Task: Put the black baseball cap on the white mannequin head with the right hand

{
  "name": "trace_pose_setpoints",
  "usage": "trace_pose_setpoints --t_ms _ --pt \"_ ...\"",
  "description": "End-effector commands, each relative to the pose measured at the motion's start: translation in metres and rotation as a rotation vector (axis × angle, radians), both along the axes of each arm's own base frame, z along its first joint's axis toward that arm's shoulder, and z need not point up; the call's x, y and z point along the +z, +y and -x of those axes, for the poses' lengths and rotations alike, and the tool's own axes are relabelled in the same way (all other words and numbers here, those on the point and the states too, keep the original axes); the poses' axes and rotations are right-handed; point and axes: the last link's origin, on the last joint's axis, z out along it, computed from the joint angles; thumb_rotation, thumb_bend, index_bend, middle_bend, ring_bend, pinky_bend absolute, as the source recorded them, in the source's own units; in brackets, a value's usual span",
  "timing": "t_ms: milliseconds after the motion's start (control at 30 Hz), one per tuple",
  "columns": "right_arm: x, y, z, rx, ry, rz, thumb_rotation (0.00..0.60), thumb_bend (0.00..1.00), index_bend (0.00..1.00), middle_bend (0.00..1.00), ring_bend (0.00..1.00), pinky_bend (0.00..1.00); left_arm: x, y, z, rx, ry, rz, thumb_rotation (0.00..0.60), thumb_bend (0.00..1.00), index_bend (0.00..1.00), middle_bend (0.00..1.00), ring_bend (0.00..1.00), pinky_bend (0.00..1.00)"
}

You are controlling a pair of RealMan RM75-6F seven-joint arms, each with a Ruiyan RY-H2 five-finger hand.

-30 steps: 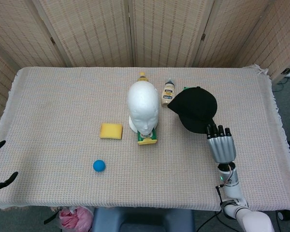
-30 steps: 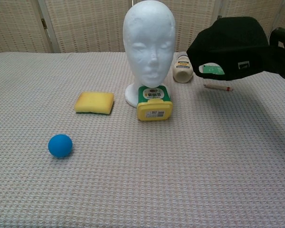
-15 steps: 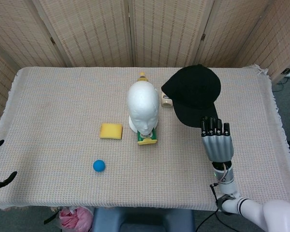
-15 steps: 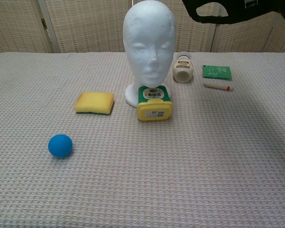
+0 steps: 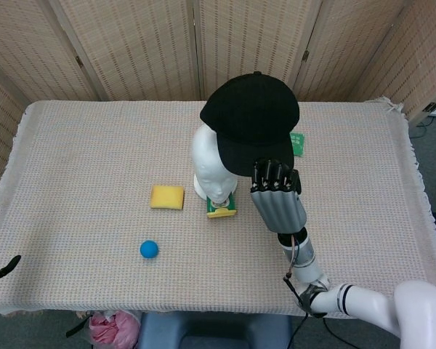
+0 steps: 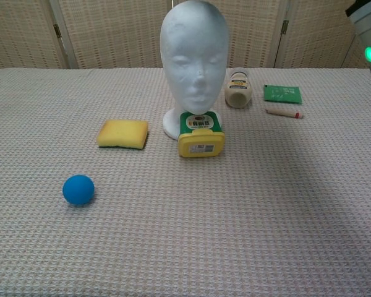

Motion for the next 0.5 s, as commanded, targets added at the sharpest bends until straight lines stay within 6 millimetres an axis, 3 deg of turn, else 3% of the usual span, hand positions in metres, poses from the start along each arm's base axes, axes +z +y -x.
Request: trace_pose_setpoints --t_ms 33,500 --pt "-0.014 -0.003 -0.011 -0.005 0.026 0.002 0.6 0.65 0.8 0.69 0.74 0.92 0.001 0.0 0.001 0.002 -0.006 0.005 0.6 0.25 0.09 0.0 0.0 0.2" --pt "-0.069 -0.014 -0.032 0.003 0.134 -0.054 0.6 0.64 0.8 0.69 0.74 0.92 0.008 -0.003 0.003 0.008 -0.028 0.011 0.6 0.25 0.09 0.0 0.0 0.2"
